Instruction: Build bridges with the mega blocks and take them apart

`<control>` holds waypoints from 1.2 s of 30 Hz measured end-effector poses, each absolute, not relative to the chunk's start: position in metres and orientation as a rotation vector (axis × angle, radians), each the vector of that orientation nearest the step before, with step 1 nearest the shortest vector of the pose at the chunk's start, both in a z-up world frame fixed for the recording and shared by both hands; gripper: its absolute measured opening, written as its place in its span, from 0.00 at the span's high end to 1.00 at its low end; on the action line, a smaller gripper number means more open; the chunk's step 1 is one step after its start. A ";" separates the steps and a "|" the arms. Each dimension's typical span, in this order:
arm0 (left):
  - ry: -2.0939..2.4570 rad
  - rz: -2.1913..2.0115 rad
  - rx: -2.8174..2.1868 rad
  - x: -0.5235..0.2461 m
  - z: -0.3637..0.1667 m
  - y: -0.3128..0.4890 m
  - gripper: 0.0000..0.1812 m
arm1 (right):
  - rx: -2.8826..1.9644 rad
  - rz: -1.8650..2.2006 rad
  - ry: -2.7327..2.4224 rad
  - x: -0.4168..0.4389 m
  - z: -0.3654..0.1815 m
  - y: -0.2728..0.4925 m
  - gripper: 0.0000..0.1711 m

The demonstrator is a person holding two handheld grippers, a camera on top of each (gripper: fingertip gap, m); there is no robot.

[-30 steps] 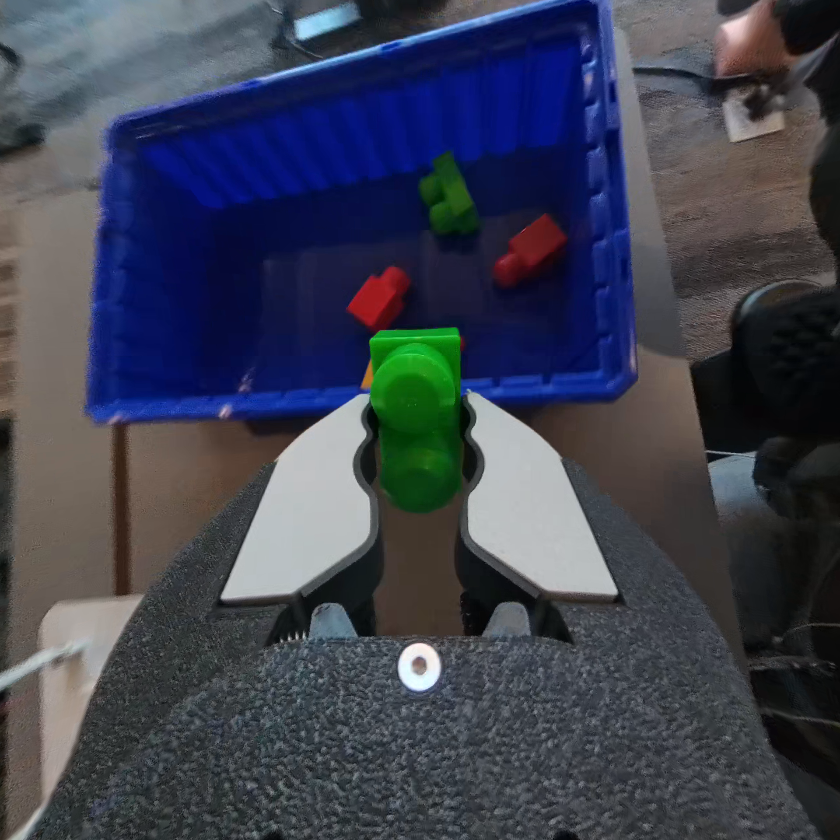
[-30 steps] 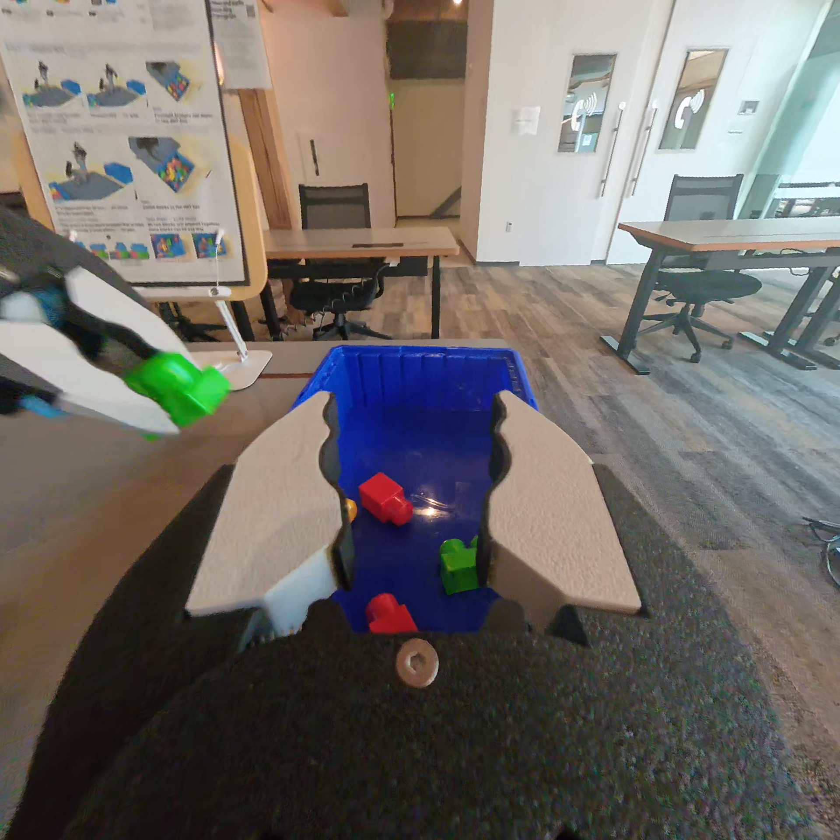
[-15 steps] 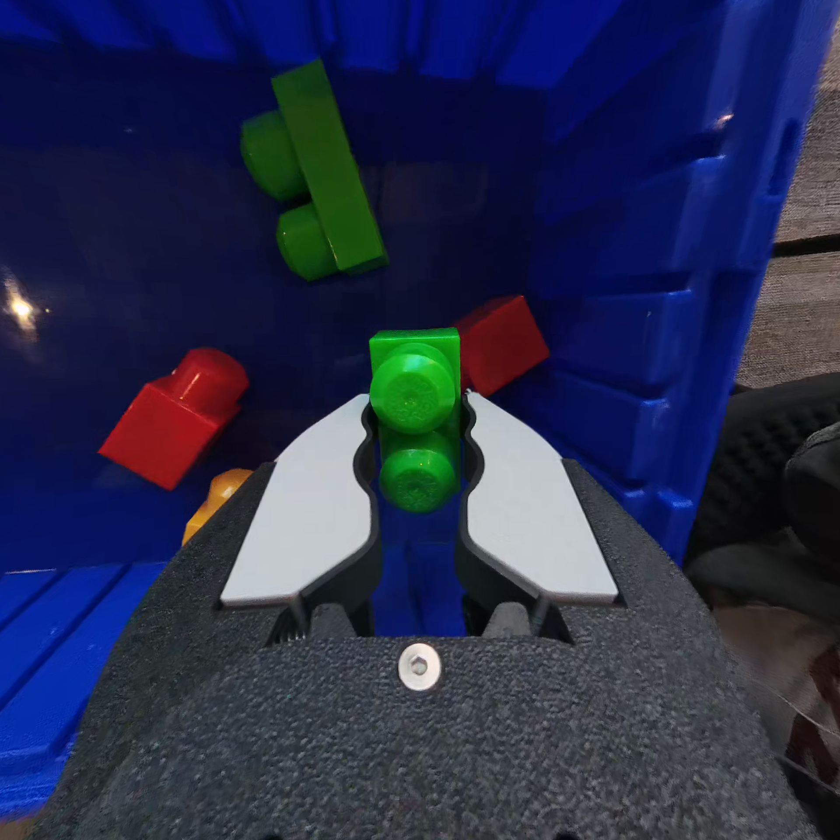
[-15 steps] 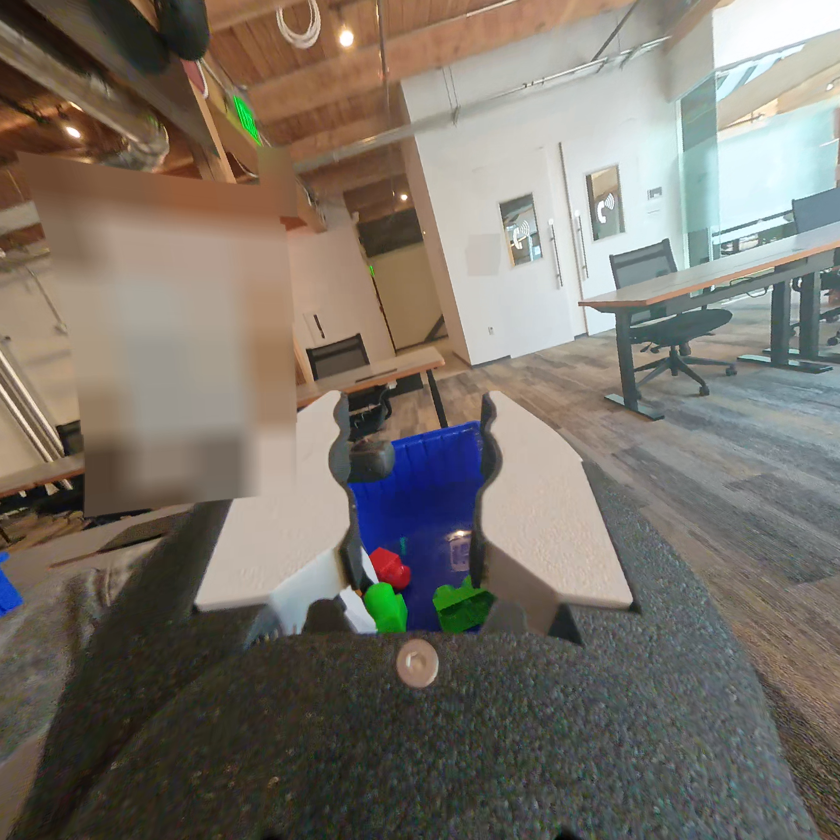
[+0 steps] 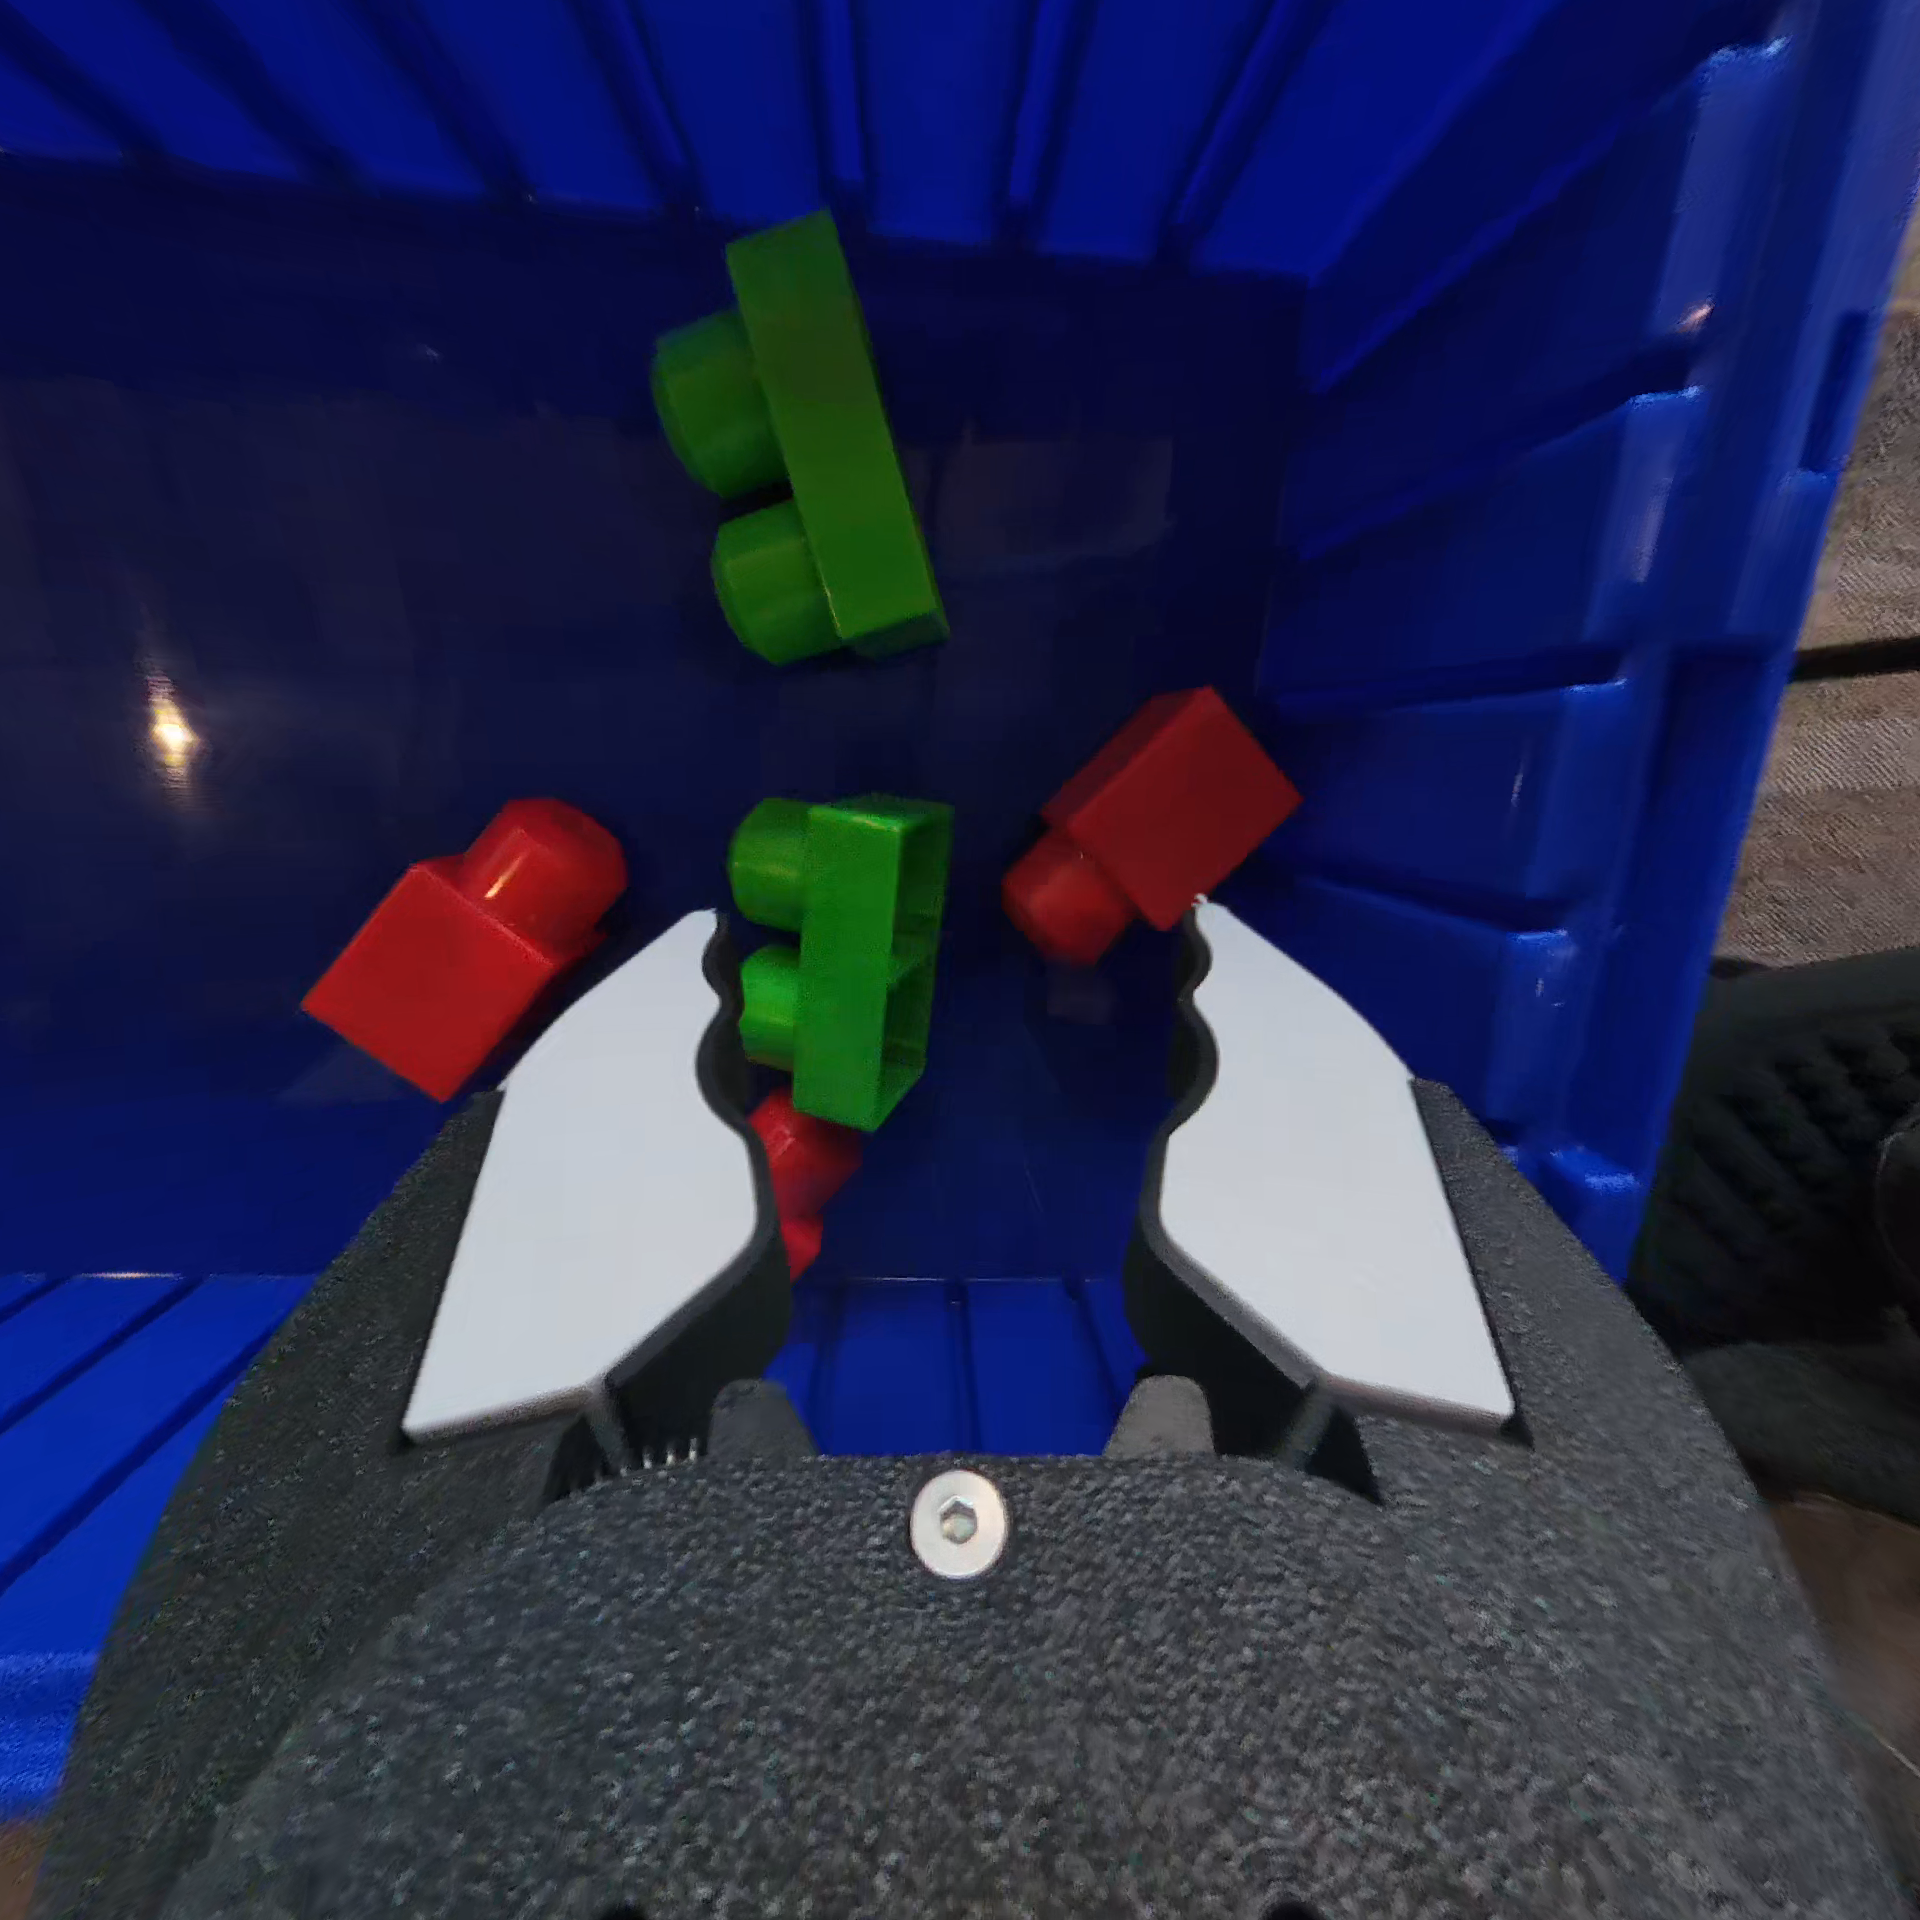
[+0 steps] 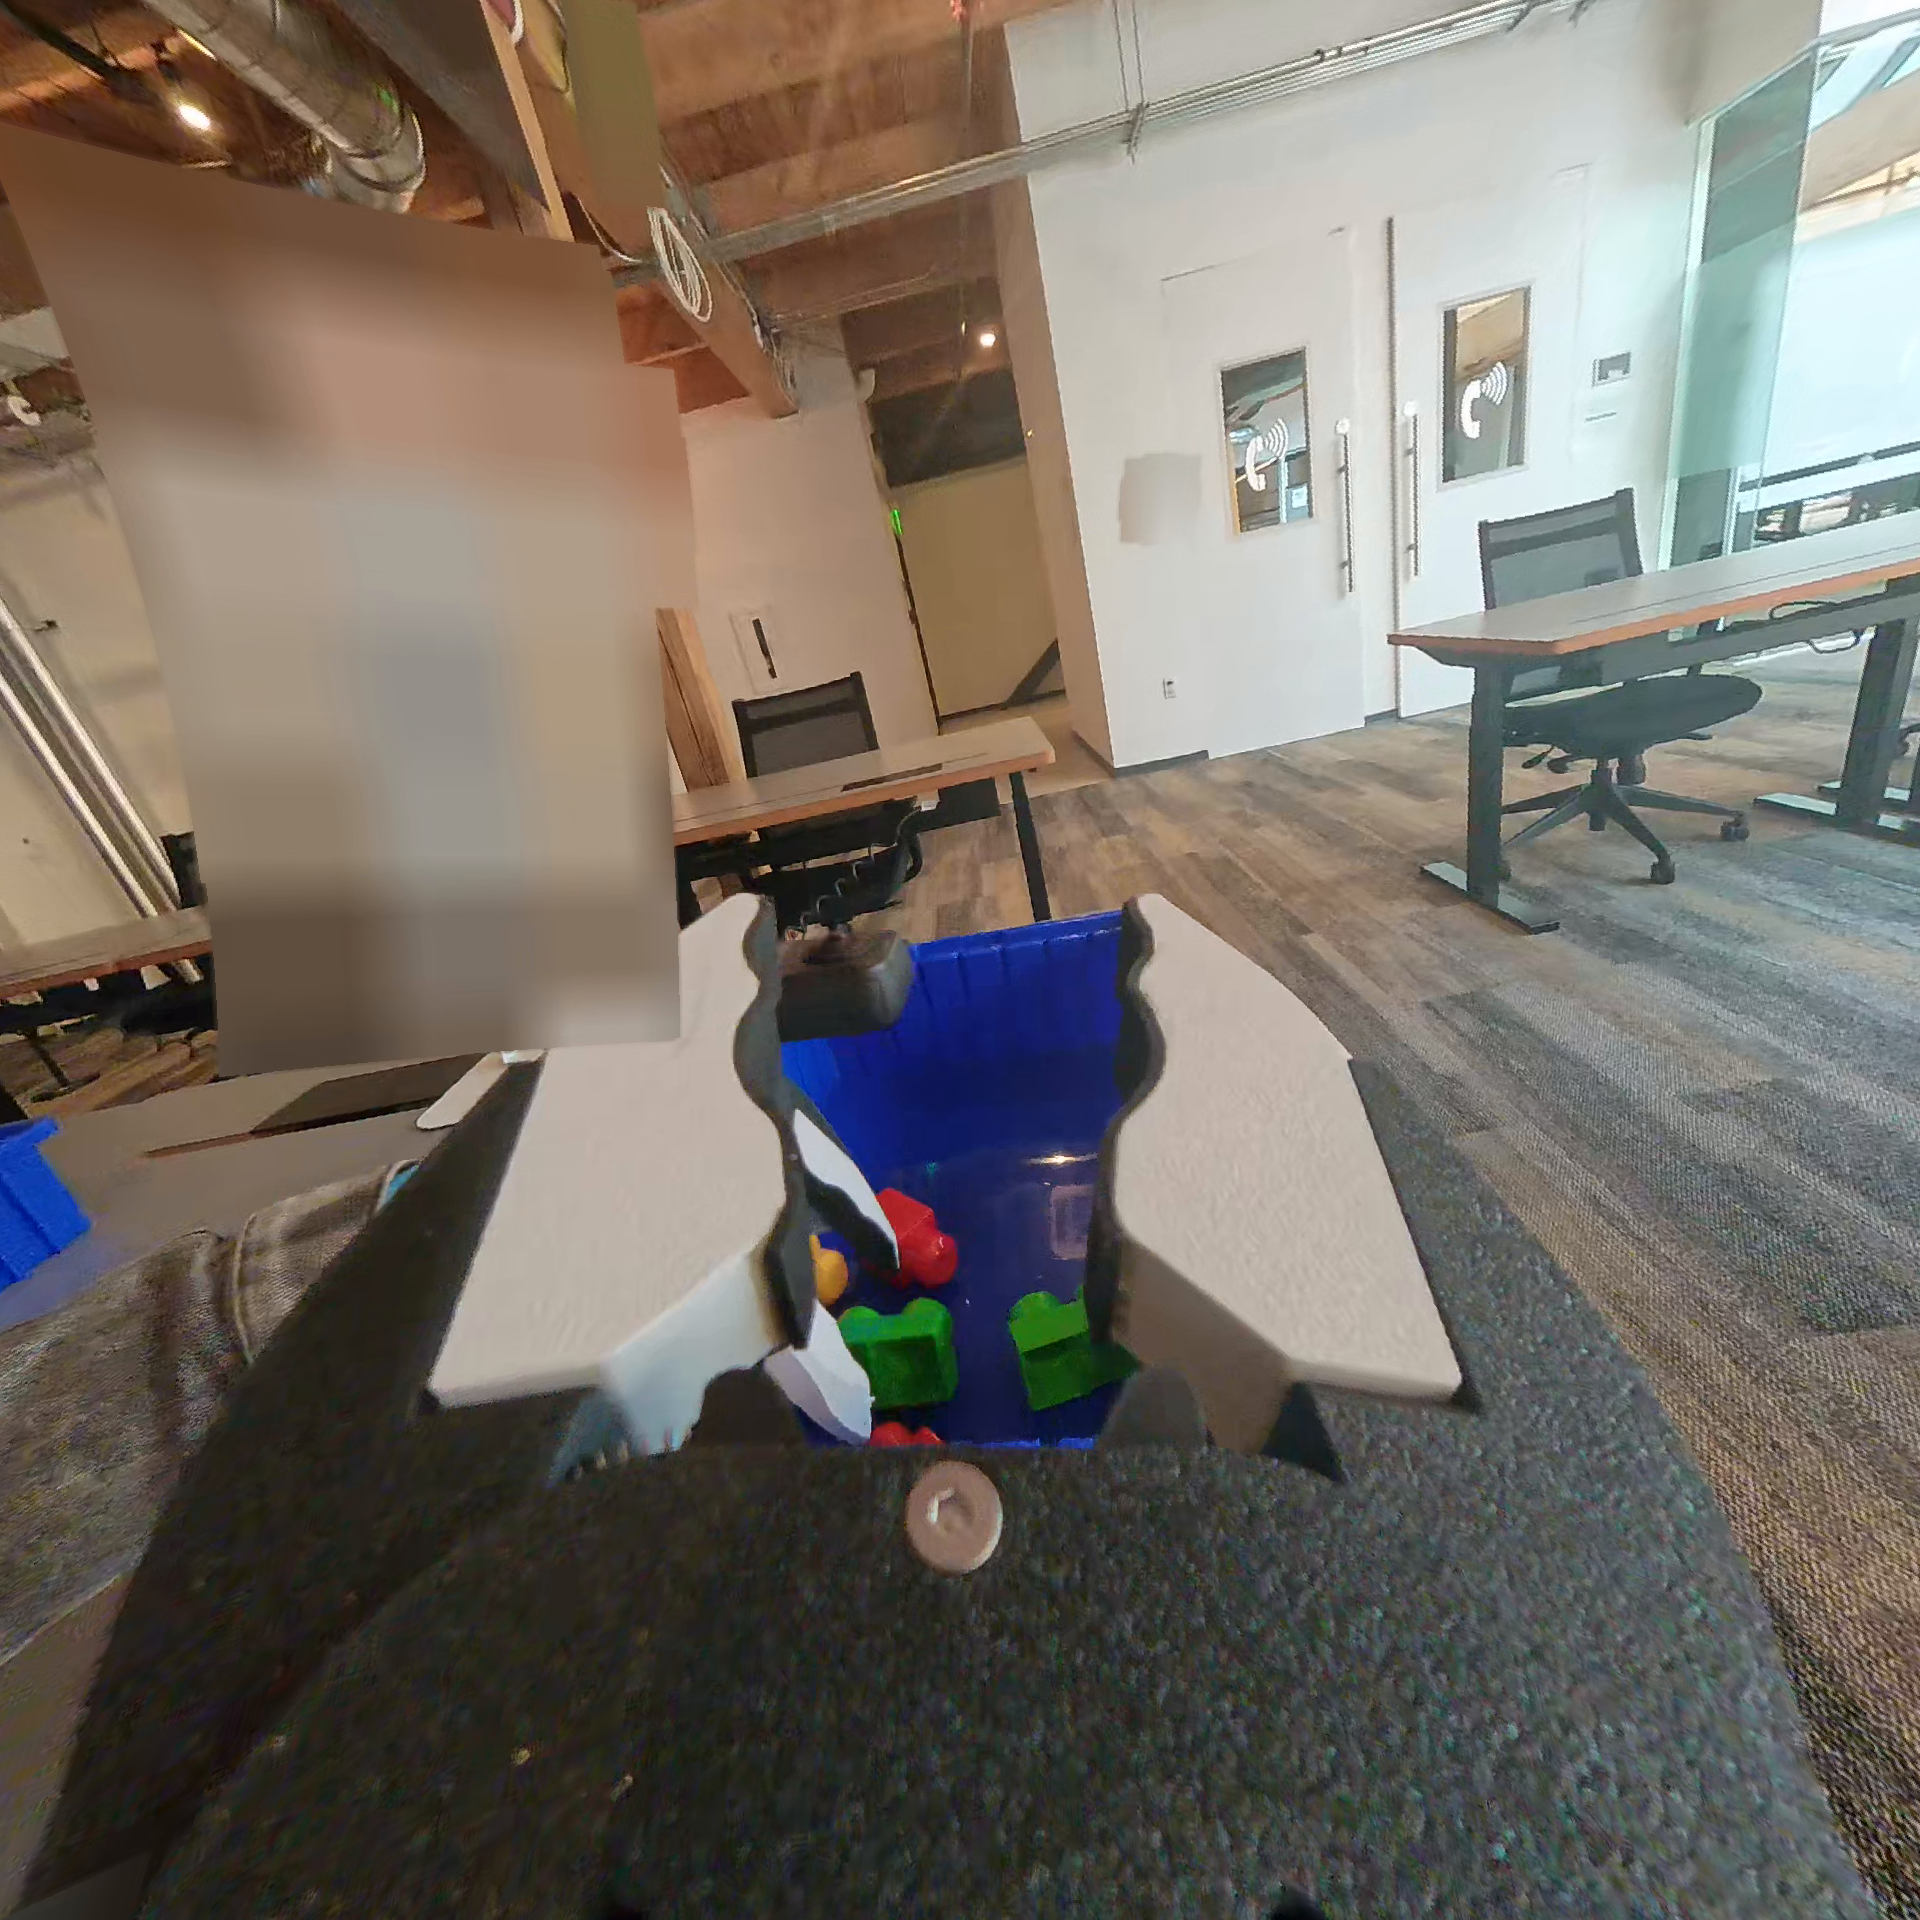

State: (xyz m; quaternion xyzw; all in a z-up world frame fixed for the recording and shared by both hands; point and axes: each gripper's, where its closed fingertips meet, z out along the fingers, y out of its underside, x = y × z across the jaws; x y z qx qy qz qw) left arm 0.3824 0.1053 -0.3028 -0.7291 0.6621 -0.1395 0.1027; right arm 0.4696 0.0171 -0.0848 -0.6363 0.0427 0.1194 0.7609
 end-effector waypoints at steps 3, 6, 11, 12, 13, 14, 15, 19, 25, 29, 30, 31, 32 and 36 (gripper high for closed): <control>1.891 -0.447 -2.072 0.382 -0.282 0.109 0.54 | -1.381 0.261 0.080 0.465 -0.082 0.018 0.65; 1.767 -0.495 -1.972 0.373 -0.245 0.118 0.54 | -1.389 0.250 0.061 0.458 -0.080 0.021 0.65; 1.505 -0.570 -1.793 0.320 -0.159 0.138 0.57 | -1.425 0.241 0.009 0.440 -0.081 0.032 0.66; 1.450 -0.579 -1.761 0.303 -0.141 0.142 0.57 | -1.432 0.244 -0.003 0.436 -0.081 0.034 0.66; 1.397 -0.585 -1.730 0.283 -0.124 0.145 0.58 | -1.439 0.246 -0.015 0.431 -0.081 0.037 0.66; 1.338 -0.582 -1.705 0.262 -0.107 0.148 0.58 | -1.448 0.244 -0.028 0.426 -0.081 0.040 0.66; 1.281 -0.574 -1.684 0.238 -0.092 0.151 0.58 | -1.461 0.239 -0.040 0.422 -0.082 0.042 0.66; 1.076 -0.511 -1.627 0.133 -0.043 0.155 0.60 | -1.525 0.202 -0.101 0.403 -0.089 0.056 0.66; 0.808 -0.349 -1.652 -0.033 -0.015 0.144 0.62 | -1.623 0.168 -0.228 0.365 -0.104 0.078 0.65; 0.652 -0.196 -1.719 -0.140 -0.021 0.129 0.63 | -1.639 0.142 -0.329 0.336 -0.108 0.088 0.66; 0.611 -0.162 -1.738 -0.166 -0.023 0.125 0.63 | -1.644 0.143 -0.349 0.329 -0.109 0.090 0.66; 0.563 -0.137 -1.761 -0.192 -0.027 0.122 0.63 | -1.651 0.146 -0.366 0.323 -0.110 0.091 0.66; 0.522 -0.121 -1.789 -0.216 -0.031 0.118 0.64 | -1.660 0.148 -0.382 0.318 -0.112 0.093 0.66; 0.426 -0.141 -1.973 -0.294 -0.061 0.106 0.60 | -1.694 0.128 -0.427 0.304 -0.119 0.098 0.66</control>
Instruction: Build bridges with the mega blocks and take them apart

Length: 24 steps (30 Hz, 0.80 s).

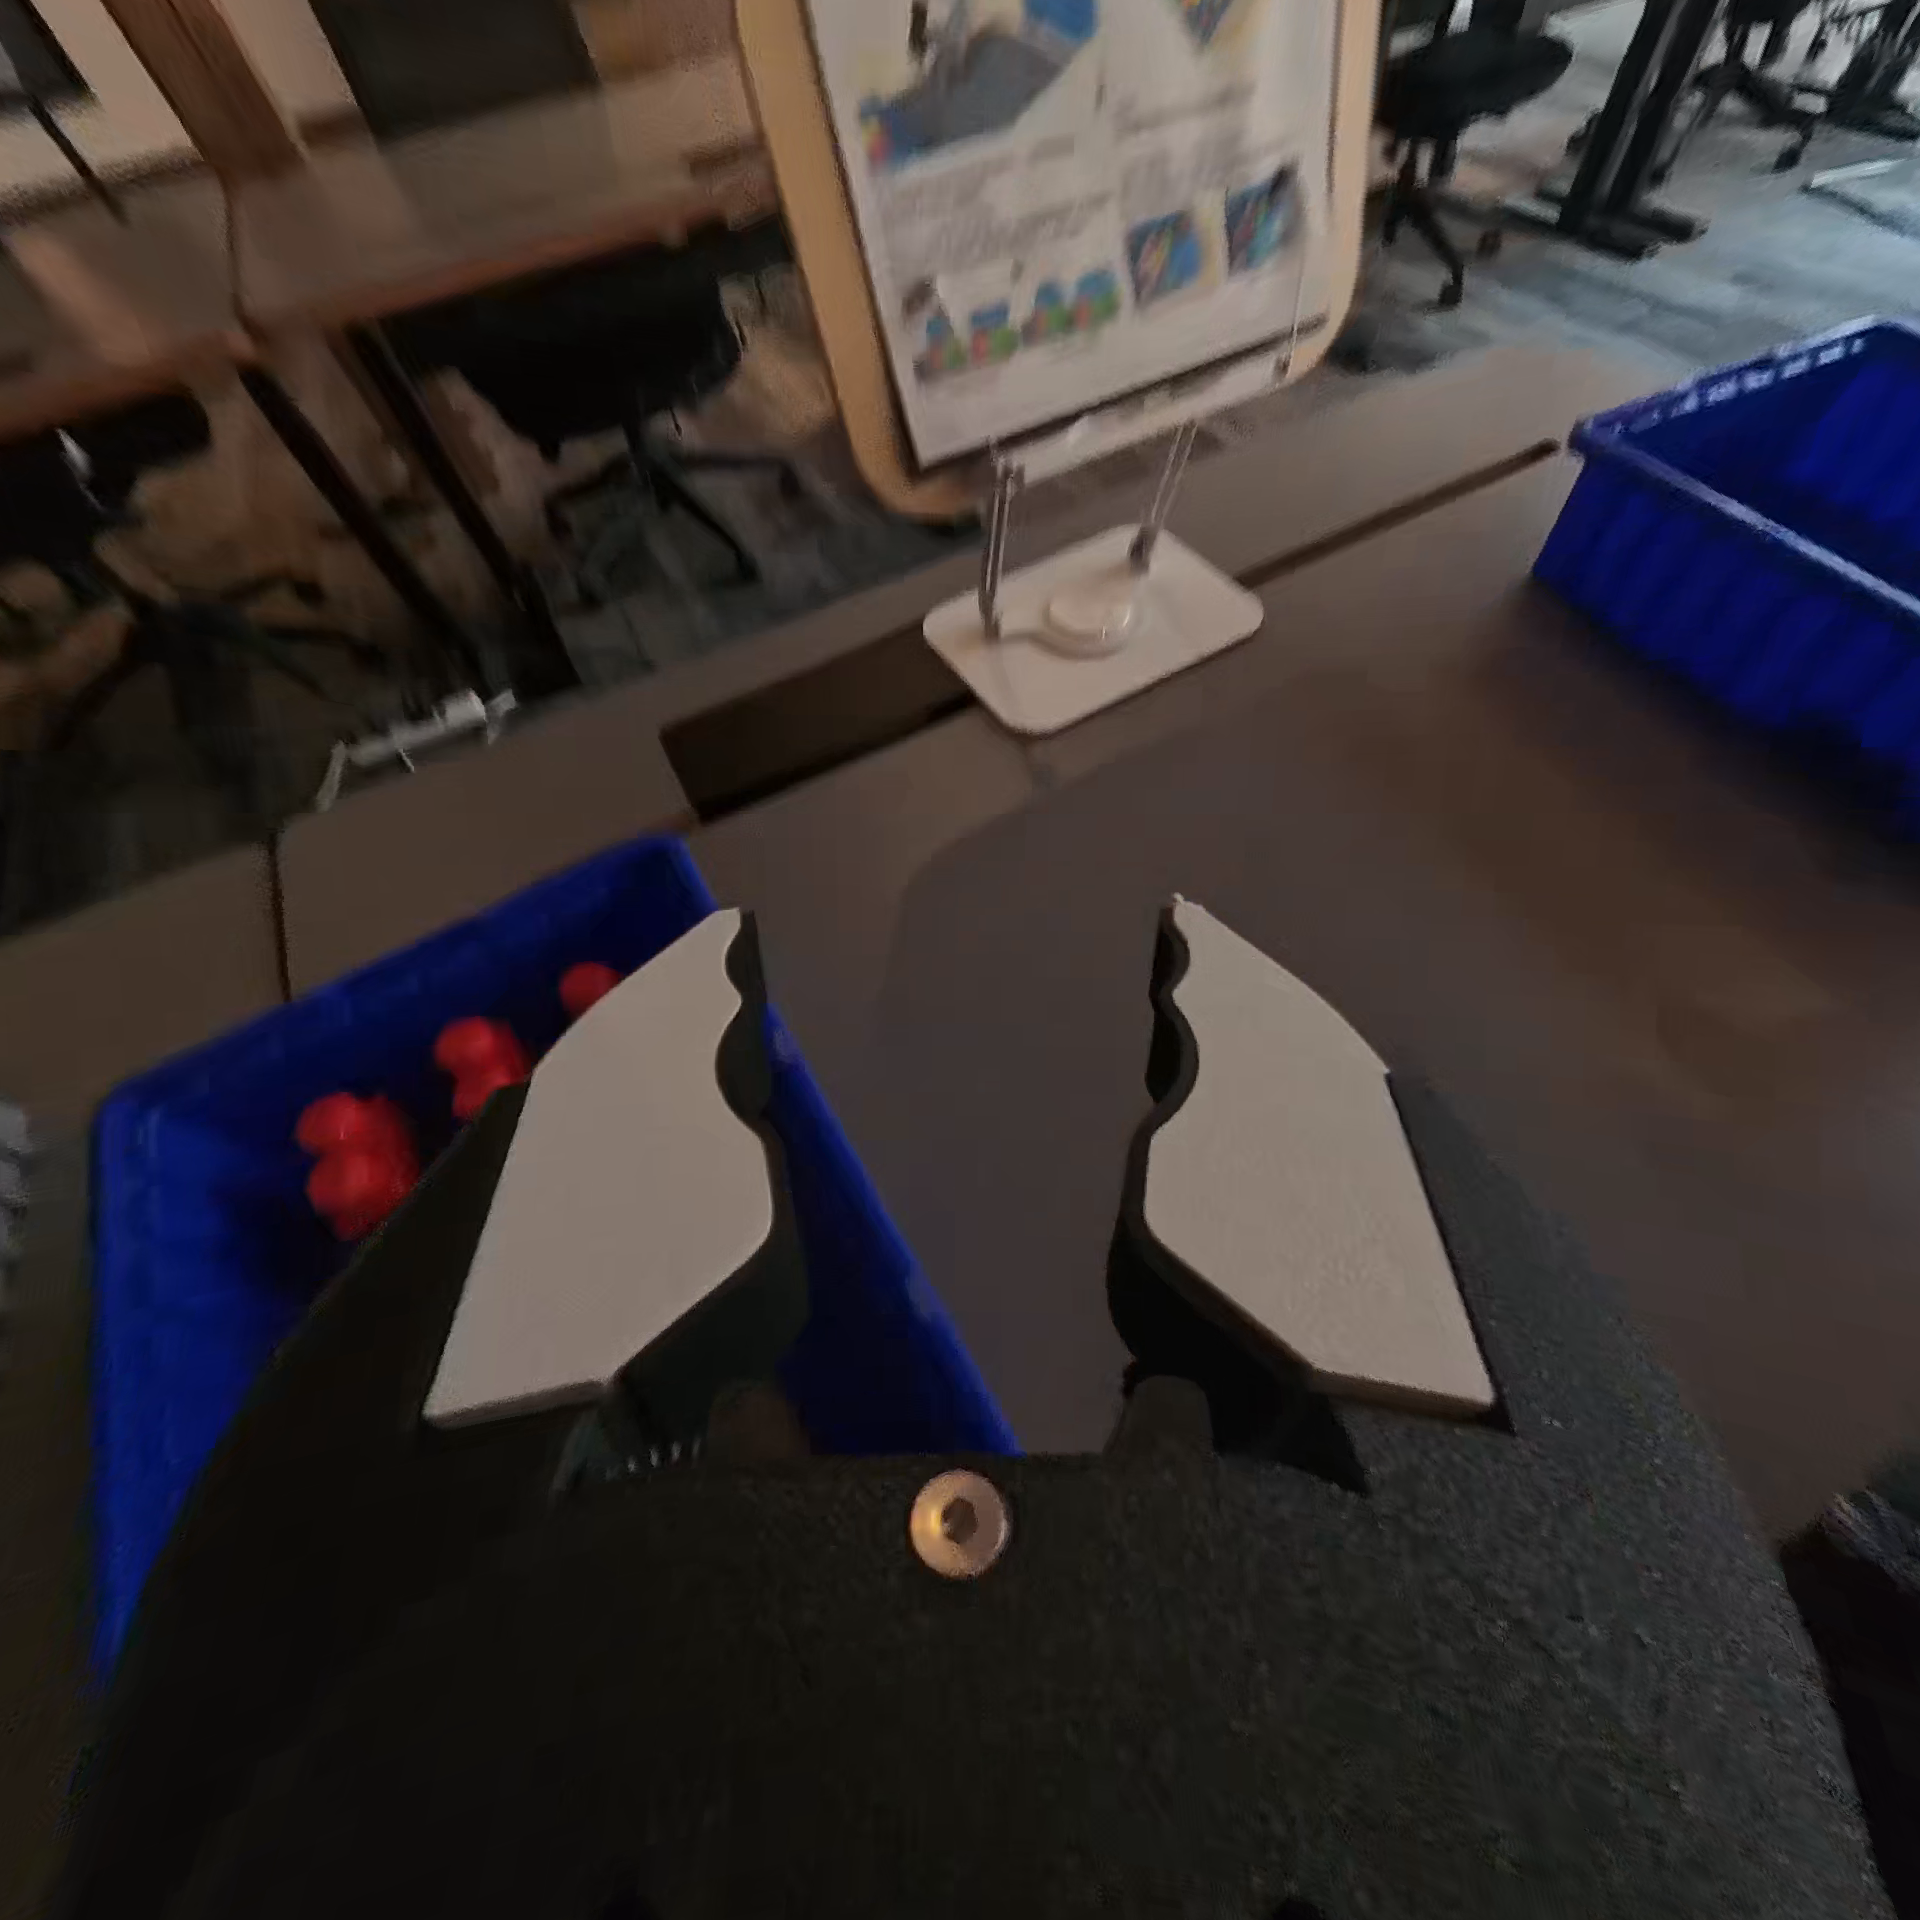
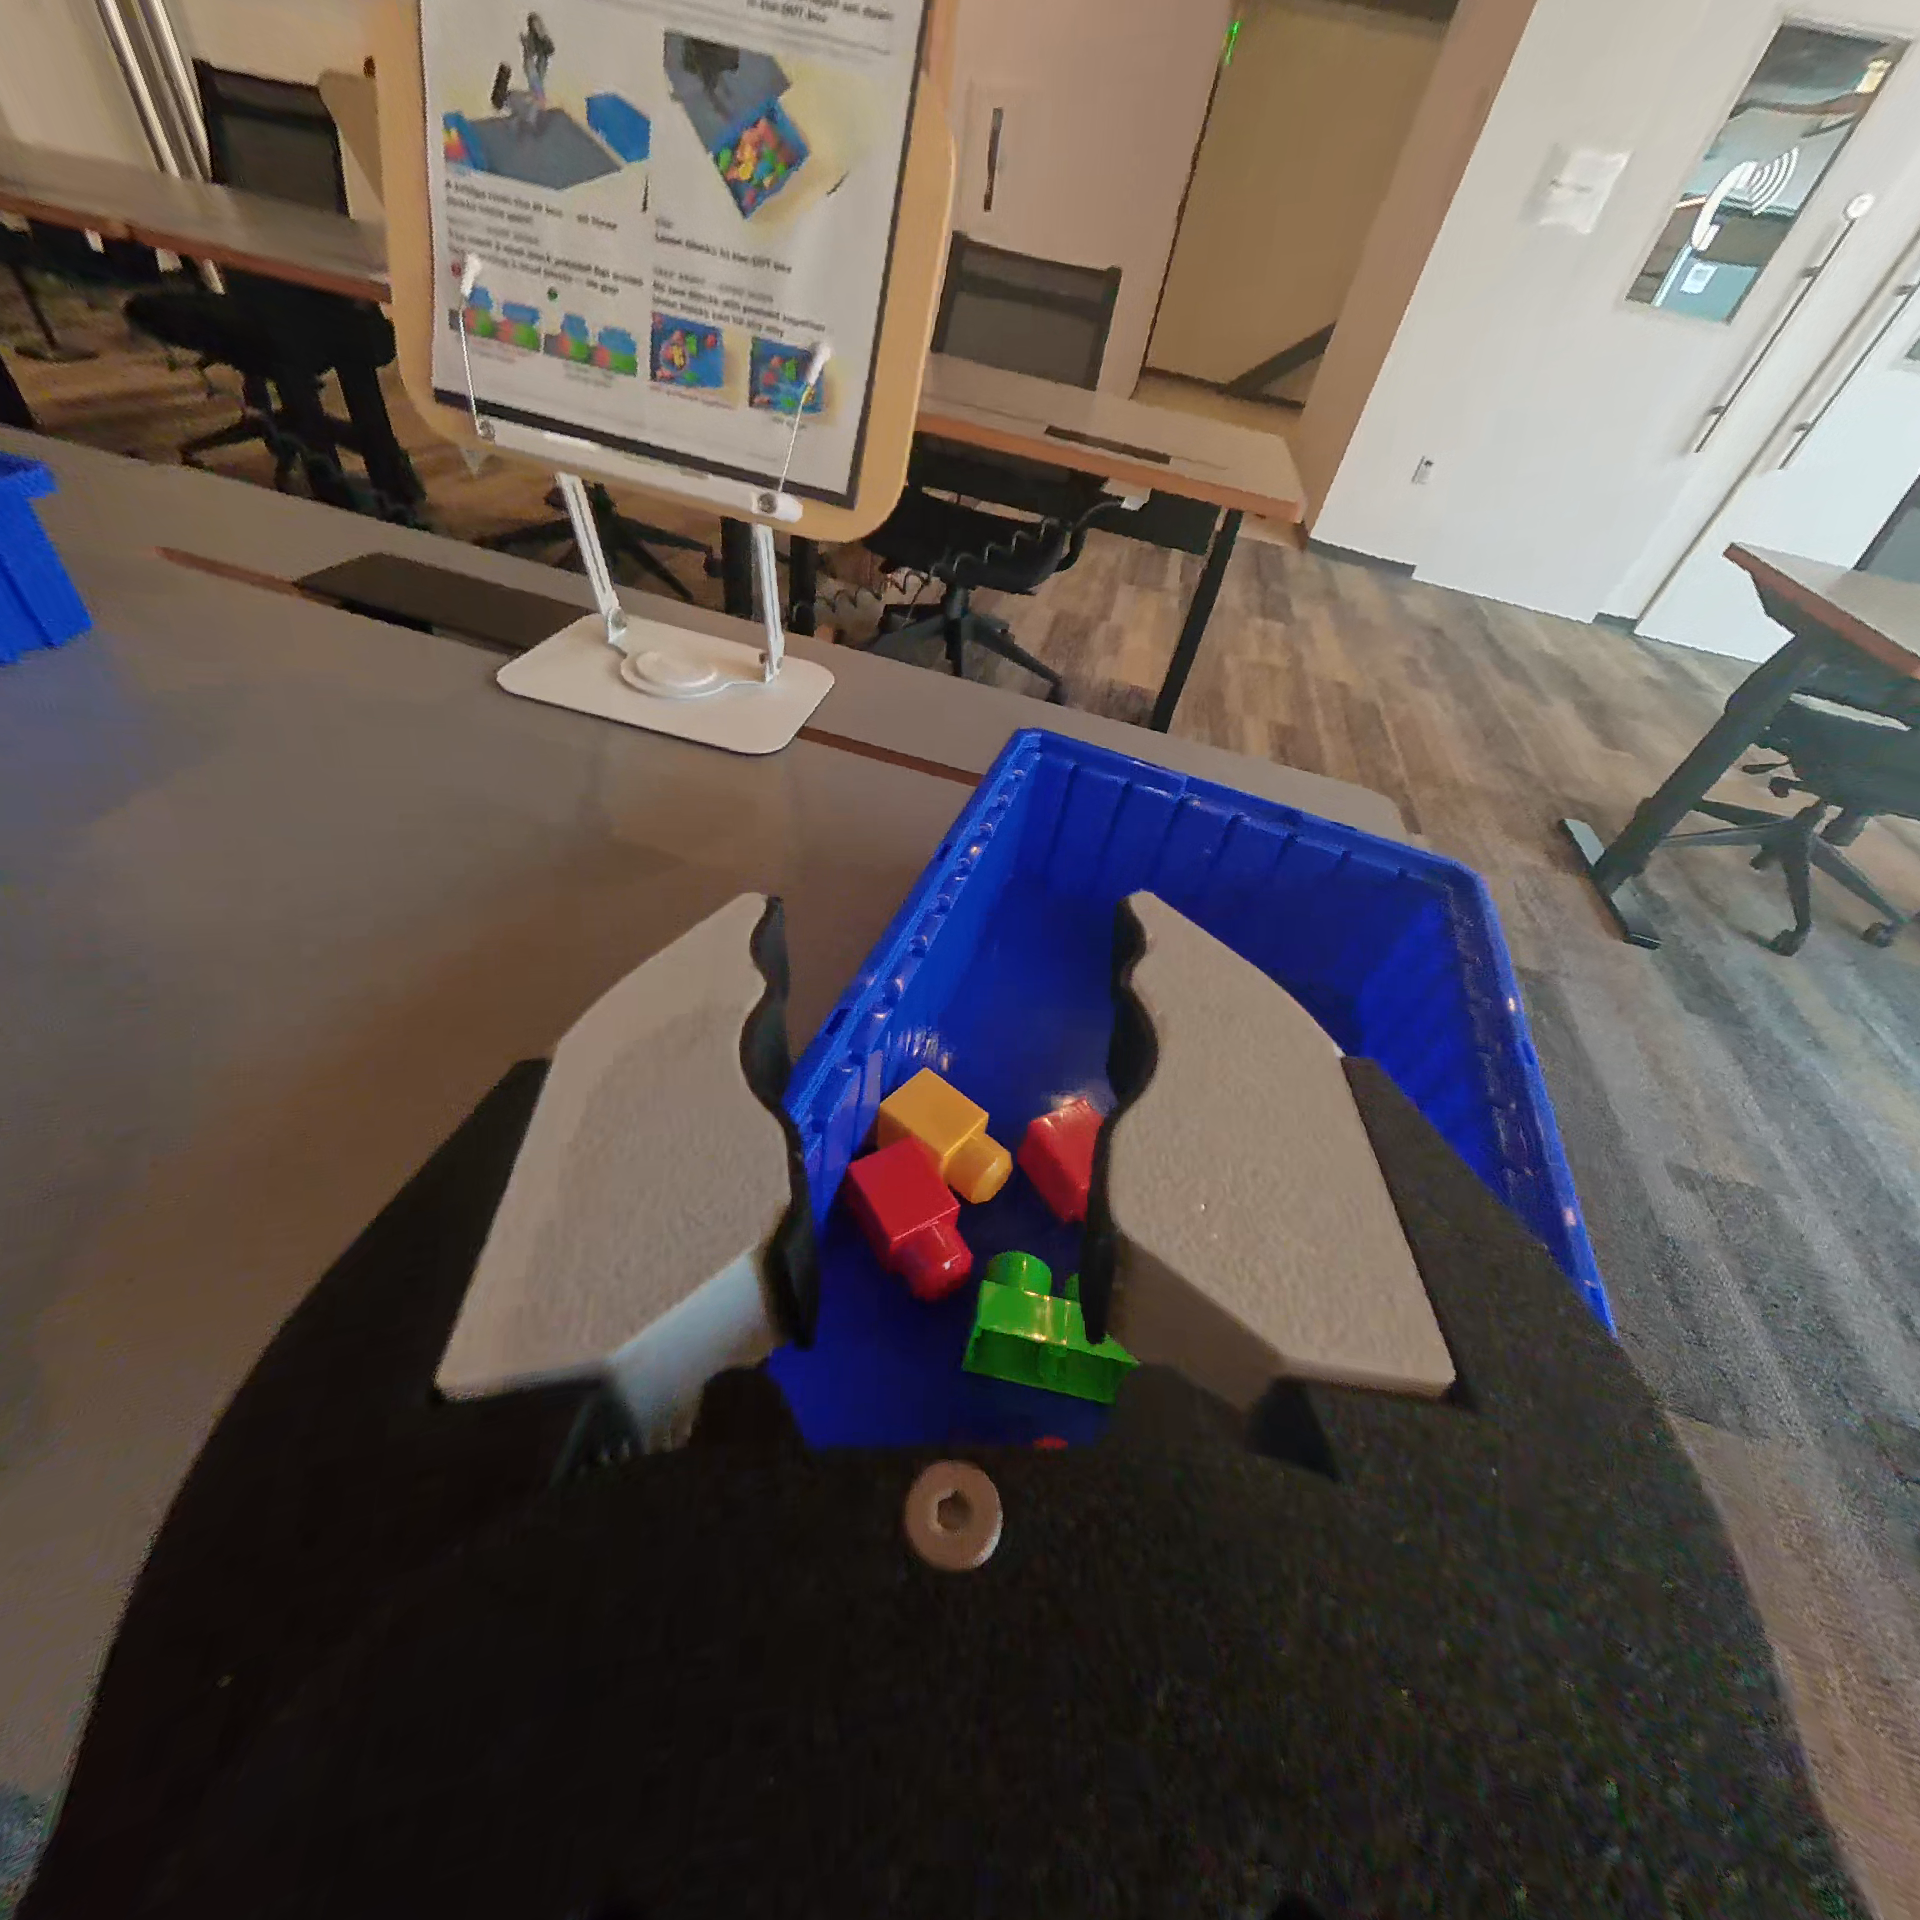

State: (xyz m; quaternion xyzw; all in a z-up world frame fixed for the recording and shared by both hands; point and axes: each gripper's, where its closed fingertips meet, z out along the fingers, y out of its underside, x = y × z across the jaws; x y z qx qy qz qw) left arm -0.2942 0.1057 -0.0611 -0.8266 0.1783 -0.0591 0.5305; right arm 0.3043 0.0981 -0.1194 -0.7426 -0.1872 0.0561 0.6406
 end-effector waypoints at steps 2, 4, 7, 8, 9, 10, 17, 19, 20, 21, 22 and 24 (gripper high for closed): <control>0.403 -0.188 -2.052 -0.320 -0.076 0.101 0.60 | -1.707 0.114 -0.455 0.299 -0.123 0.099 0.66; 0.362 -0.179 -2.119 -0.349 -0.089 0.099 0.61 | -1.715 0.101 -0.480 0.295 -0.125 0.099 0.65; 0.254 -0.166 -2.214 -0.390 -0.111 0.102 0.62 | -1.724 0.086 -0.494 0.292 -0.127 0.100 0.65; 0.218 -0.167 -2.242 -0.403 -0.117 0.104 0.63 | -1.725 0.083 -0.497 0.291 -0.127 0.100 0.65; 0.182 -0.162 -2.275 -0.416 -0.125 0.106 0.63 | -1.726 0.079 -0.499 0.291 -0.127 0.100 0.66; 0.142 -0.156 -2.304 -0.428 -0.132 0.109 0.64 | -1.728 0.075 -0.501 0.291 -0.127 0.099 0.66; -0.052 -0.307 -2.531 -0.476 -0.191 0.124 0.71 | -1.732 0.046 -0.482 0.300 -0.127 0.097 0.66; -0.109 -0.303 -2.570 -0.490 -0.204 0.128 0.72 | -1.735 0.037 -0.472 0.304 -0.127 0.097 0.66; -0.134 -0.279 -2.594 -0.497 -0.211 0.130 0.72 | -1.736 0.033 -0.468 0.306 -0.127 0.097 0.66; -0.153 -0.259 -2.616 -0.503 -0.217 0.131 0.72 | -1.737 0.031 -0.465 0.307 -0.127 0.097 0.66; -0.167 -0.243 -2.639 -0.507 -0.223 0.132 0.72 | -1.738 0.029 -0.463 0.308 -0.127 0.097 0.67; -0.187 -0.200 -2.676 -0.515 -0.233 0.136 0.72 | -1.743 0.022 -0.461 0.309 -0.128 0.098 0.67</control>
